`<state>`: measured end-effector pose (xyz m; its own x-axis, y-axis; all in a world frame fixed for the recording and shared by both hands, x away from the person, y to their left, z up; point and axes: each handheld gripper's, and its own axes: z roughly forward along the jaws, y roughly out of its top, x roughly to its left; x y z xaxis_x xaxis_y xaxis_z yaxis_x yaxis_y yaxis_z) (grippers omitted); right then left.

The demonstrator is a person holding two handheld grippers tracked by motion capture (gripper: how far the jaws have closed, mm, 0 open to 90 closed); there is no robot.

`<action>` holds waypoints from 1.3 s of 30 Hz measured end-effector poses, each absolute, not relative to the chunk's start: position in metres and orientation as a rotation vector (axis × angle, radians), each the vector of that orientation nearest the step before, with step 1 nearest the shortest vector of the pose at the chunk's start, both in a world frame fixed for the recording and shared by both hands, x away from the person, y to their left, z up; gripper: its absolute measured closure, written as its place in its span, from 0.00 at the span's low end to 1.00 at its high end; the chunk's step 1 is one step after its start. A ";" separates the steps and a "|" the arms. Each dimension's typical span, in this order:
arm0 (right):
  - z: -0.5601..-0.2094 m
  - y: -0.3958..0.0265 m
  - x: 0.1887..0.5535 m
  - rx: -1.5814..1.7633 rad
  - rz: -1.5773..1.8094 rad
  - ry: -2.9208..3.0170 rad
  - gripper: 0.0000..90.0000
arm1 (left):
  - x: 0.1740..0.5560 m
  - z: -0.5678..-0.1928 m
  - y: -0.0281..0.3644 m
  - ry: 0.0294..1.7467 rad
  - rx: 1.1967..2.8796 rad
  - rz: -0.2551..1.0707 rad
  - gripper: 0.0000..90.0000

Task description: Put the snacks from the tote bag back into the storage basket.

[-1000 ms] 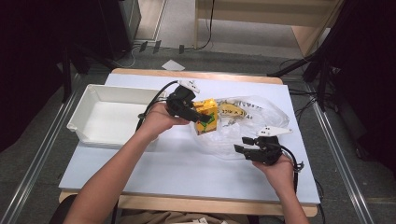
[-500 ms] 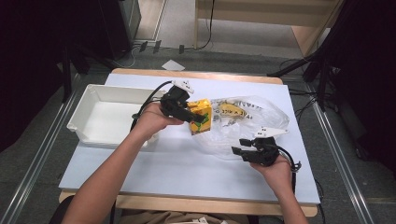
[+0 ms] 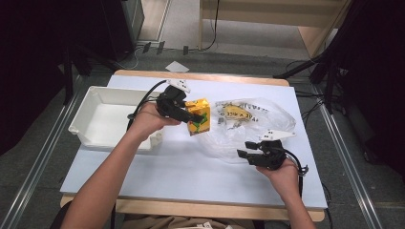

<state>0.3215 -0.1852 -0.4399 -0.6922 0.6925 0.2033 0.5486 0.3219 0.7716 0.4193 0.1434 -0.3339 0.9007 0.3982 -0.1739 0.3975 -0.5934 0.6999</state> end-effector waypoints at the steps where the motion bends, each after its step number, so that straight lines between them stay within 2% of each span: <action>1: -0.440 -0.185 0.321 1.145 1.307 2.416 0.56 | 0.419 -0.333 0.144 0.566 2.268 0.004 0.58; 24: -0.439 -0.185 0.321 1.148 1.313 2.417 0.56 | 0.423 -0.313 0.175 0.604 2.242 0.004 0.58; 39: -0.438 -0.184 0.321 1.139 1.306 2.418 0.57 | 0.425 -0.306 0.195 0.644 2.228 0.069 0.58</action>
